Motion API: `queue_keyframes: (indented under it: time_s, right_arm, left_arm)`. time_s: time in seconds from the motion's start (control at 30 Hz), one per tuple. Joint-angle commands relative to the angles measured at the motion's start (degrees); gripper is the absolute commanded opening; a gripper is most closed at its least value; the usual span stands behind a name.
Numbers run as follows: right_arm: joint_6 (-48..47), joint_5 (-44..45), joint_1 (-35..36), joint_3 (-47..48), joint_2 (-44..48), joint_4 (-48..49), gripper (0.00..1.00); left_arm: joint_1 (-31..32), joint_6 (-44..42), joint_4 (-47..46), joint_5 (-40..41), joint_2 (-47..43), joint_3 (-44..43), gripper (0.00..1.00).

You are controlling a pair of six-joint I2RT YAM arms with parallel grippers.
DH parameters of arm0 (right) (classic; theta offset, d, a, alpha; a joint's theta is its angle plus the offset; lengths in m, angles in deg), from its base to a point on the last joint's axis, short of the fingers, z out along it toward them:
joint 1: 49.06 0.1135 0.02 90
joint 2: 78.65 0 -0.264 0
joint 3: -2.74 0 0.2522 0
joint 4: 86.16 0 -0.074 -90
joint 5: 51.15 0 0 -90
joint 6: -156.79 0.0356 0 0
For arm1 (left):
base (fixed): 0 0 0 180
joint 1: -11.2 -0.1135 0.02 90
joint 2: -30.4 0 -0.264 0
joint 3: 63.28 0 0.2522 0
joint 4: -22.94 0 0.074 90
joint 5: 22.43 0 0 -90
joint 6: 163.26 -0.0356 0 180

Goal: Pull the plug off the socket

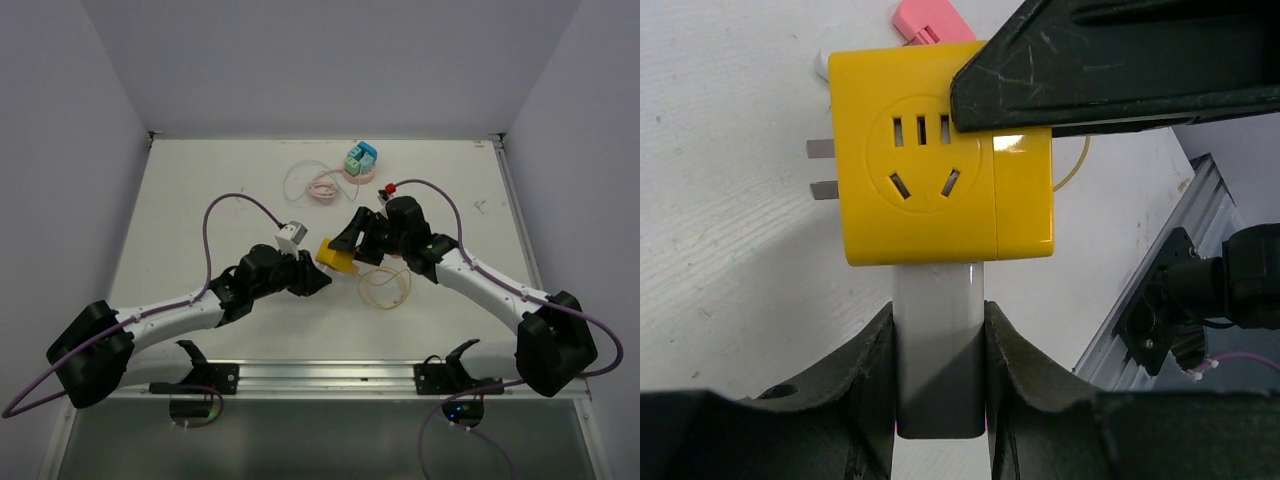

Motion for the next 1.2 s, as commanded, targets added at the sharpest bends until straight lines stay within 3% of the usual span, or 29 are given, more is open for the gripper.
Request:
queue_keyframes:
  time_s: [0.0,0.53,0.83,0.93,1.07,1.17]
  right_arm:
    - [-2.28,16.77,-4.94,3.06,-0.91,5.68,0.00]
    - [2.38,24.69,-6.87,1.83,-4.07,10.87,0.00]
    - [2.30,20.04,-8.37,2.18,-3.64,10.53,0.00]
    - [0.99,17.40,-8.37,1.21,-1.45,9.21,0.00]
    - [-1.39,14.68,-8.37,-0.54,2.59,7.01,0.00]
    - [-2.80,13.62,-8.45,-2.30,6.36,4.90,0.00]
  left_arm:
    - [1.87,1.81,3.29,-6.37,-2.59,1.51,0.00]
    - [1.95,5.76,7.78,-4.70,-3.65,2.12,0.00]
    - [1.69,3.92,12.08,1.19,-3.83,-1.46,0.00]
    - [-0.58,1.29,12.97,1.90,-0.85,-4.37,0.04]
    - [-7.43,0.05,7.63,-6.34,7.83,-6.92,0.09]
    - [-10.43,-0.83,4.71,-7.33,14.07,-10.43,0.10]
